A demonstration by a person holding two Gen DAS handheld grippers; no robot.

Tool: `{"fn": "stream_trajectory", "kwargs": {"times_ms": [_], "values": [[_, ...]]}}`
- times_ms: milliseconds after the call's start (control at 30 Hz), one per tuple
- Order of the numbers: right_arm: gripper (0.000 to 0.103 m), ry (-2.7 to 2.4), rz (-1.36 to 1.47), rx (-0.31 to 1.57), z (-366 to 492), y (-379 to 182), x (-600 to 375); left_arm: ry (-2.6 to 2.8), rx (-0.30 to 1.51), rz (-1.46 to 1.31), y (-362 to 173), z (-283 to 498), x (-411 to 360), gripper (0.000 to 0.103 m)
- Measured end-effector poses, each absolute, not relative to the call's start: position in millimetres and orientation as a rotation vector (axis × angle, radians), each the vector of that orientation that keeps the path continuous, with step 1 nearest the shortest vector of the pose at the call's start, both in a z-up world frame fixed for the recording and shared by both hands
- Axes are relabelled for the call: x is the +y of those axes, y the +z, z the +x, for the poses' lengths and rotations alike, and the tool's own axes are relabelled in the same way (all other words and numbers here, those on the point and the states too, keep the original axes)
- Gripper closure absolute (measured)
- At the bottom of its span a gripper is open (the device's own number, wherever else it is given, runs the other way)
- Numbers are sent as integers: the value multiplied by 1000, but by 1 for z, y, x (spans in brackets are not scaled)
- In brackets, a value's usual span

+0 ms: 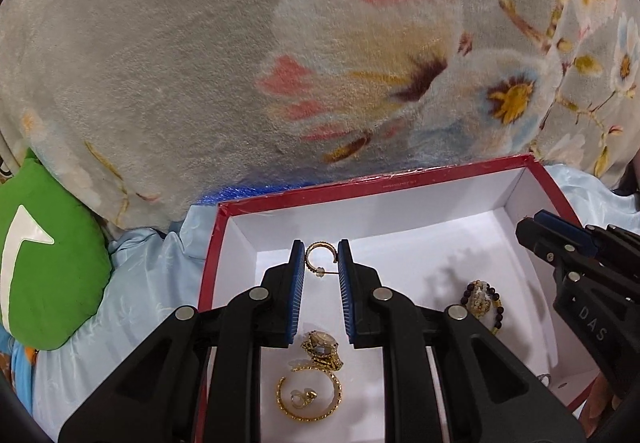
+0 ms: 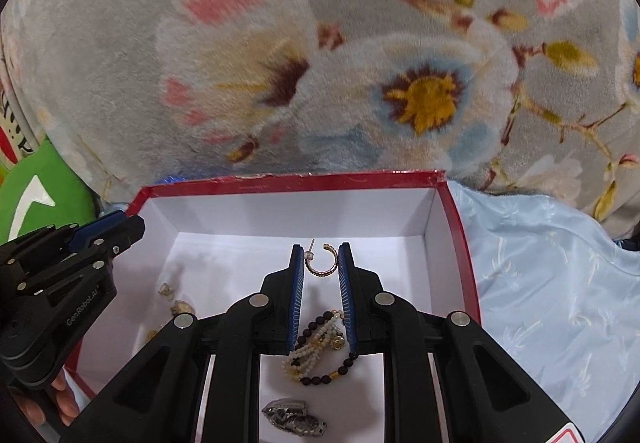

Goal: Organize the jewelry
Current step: 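Carry both hoop earrings into the red box and open both tools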

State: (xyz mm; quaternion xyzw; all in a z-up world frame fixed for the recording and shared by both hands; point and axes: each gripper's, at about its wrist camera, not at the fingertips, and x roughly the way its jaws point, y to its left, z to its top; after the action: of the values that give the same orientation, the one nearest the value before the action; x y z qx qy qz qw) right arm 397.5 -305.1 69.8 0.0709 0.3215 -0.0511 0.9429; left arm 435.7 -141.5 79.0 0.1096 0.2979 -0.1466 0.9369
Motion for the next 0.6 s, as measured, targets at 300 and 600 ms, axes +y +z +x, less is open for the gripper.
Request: {"fn": "stream_trajectory", "kwargs": {"times_ms": [300, 600], "values": [[87, -113, 143, 669, 406, 63, -308, -278, 614, 222, 68, 449, -145, 87], [86, -122, 122, 673, 407, 62, -305, -258, 604, 243, 62, 452, -147, 86]]}}
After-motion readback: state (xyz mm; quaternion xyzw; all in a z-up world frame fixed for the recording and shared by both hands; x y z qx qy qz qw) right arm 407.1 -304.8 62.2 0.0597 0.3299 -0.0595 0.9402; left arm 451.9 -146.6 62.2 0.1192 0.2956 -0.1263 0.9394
